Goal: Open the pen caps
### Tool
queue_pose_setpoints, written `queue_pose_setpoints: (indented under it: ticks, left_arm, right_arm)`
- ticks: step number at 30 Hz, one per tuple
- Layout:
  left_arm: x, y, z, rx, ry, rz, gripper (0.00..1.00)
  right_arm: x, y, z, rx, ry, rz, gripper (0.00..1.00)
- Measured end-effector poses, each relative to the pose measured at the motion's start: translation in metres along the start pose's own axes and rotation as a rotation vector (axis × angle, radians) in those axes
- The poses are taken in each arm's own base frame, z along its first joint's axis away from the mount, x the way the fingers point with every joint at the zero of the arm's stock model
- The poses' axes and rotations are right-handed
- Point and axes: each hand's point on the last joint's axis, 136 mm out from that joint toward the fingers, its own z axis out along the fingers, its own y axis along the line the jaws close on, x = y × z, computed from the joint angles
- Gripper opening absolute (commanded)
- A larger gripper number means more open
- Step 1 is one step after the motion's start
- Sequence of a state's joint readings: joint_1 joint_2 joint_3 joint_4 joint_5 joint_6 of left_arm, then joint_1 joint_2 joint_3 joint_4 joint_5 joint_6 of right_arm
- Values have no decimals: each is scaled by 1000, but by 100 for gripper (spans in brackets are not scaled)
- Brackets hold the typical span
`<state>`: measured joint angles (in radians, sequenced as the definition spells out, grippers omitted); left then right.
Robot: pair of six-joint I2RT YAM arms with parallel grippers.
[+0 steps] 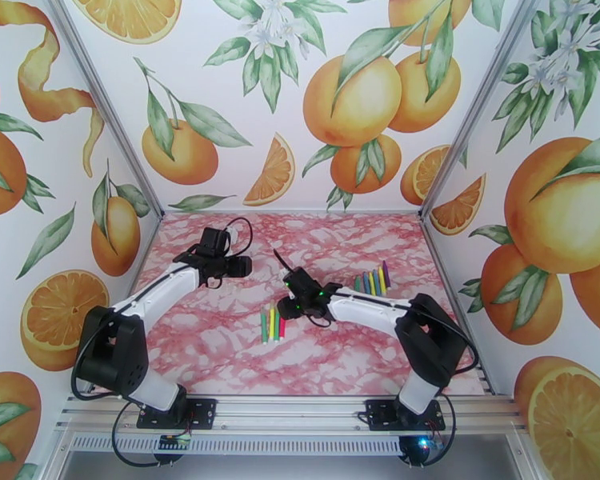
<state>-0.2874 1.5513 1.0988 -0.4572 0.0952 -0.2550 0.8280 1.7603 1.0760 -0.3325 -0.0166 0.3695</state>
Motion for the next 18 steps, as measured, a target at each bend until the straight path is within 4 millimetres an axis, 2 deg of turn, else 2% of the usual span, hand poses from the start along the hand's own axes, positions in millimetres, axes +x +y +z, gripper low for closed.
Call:
queue_pose_setpoints:
  ticks: [7, 18]
  left_arm:
    - [-2, 4, -3, -10, -16, -4, 67]
    - [0, 5, -3, -12, -19, -6, 70]
  right_arm:
    - [10, 5, 11, -6, 35, 16, 46]
    - [14, 7, 20, -7, 47, 35, 44]
